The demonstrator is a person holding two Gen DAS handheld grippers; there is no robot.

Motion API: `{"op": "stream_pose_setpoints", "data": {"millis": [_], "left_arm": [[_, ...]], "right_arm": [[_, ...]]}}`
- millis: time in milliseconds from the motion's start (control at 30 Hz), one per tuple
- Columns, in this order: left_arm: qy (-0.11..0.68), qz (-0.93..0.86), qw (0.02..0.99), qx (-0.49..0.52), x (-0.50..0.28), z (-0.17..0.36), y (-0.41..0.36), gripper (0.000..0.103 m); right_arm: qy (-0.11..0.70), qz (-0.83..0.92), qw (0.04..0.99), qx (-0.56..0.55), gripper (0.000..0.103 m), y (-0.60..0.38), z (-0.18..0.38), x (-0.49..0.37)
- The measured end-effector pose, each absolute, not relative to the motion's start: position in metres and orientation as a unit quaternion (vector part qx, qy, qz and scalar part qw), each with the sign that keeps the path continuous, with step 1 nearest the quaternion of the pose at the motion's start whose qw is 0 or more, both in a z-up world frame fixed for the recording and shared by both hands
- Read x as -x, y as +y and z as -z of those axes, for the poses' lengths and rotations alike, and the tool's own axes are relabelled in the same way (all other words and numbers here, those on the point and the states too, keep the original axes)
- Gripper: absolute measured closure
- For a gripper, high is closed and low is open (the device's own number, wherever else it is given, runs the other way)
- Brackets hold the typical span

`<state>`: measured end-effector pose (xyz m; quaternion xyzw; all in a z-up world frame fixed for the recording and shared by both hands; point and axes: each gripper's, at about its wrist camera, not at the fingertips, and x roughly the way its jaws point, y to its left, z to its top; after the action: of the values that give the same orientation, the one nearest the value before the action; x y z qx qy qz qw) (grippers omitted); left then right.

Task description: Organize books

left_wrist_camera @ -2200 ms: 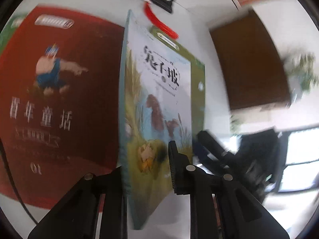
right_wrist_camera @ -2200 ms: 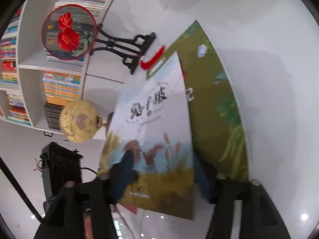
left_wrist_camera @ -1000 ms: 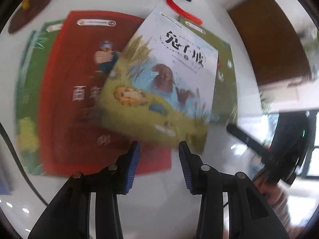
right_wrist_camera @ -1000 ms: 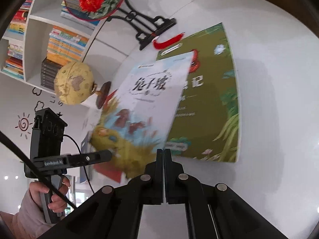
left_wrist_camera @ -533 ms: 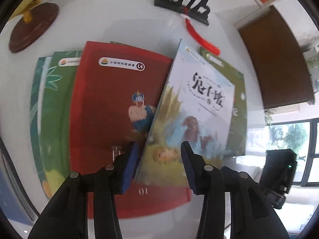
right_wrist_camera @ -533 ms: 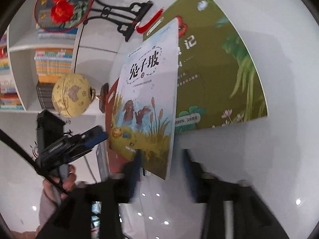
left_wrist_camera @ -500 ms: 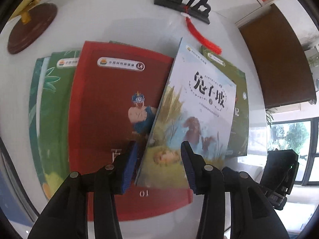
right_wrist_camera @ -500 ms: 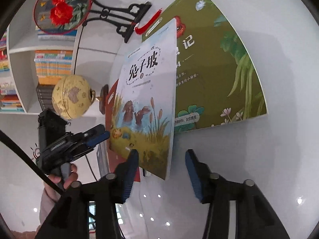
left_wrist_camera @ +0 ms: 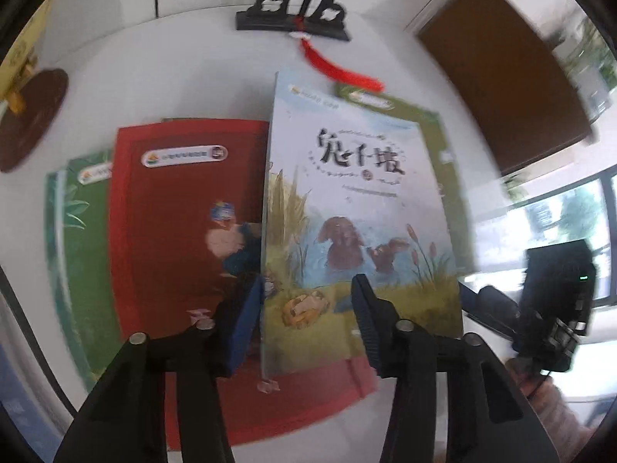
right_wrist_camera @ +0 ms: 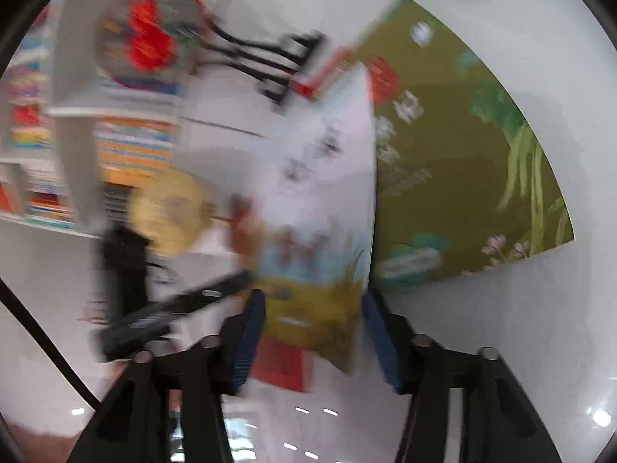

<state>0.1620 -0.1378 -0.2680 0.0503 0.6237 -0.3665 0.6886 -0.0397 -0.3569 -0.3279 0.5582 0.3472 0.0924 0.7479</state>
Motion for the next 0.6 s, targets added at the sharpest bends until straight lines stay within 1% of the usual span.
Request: {"op": "stream_pose_setpoints", "data": {"millis": [67,133,200,233,267,300,333,400,500,533,600], "left_arm": [[0.621,0.389,0.679,-0.04,-0.155,0.265,-0.14,0.064],[0.606,0.392,0.689,-0.068,-0.149,0.263,-0.147,0.064],[0.607,0.405,0.683,-0.042,-0.151,0.263,-0.148,0.064],[0.618,0.417,0.666,-0.014,-0.153,0.266,-0.15,0.066],[0.623,0.422,0.659,-0.008,-0.153,0.269,-0.153,0.069],[0.618,0.416,0.667,-0.028,-0.15,0.27,-0.158,0.078],[0.611,0.401,0.68,-0.056,-0.146,0.274,-0.165,0.084],[0.606,0.381,0.694,-0.075,-0.143,0.278,-0.17,0.088],[0.616,0.377,0.69,-0.051,-0.147,0.278,-0.164,0.087],[0.619,0.373,0.69,-0.039,-0.15,0.276,-0.159,0.081],[0.618,0.343,0.706,-0.033,-0.159,0.272,-0.149,0.077]], "right_arm": [[0.319,-0.105,0.756,-0.562,0.062,-0.364,0.321,0.046],[0.355,-0.08,0.767,-0.529,0.062,-0.365,0.32,0.039],[0.366,-0.078,0.768,-0.519,0.063,-0.366,0.323,0.035],[0.364,-0.078,0.769,-0.52,0.068,-0.366,0.323,0.034],[0.367,-0.078,0.769,-0.518,0.083,-0.367,0.324,0.032],[0.38,-0.075,0.767,-0.511,0.089,-0.366,0.325,0.029],[0.398,-0.07,0.767,-0.498,0.089,-0.362,0.328,0.026],[0.416,-0.065,0.772,-0.476,0.093,-0.354,0.329,0.02],[0.421,-0.039,0.796,-0.432,0.095,-0.345,0.318,0.016],[0.419,-0.04,0.803,-0.422,0.095,-0.344,0.314,0.016],[0.419,-0.046,0.812,-0.404,0.095,-0.343,0.306,0.017]]}}
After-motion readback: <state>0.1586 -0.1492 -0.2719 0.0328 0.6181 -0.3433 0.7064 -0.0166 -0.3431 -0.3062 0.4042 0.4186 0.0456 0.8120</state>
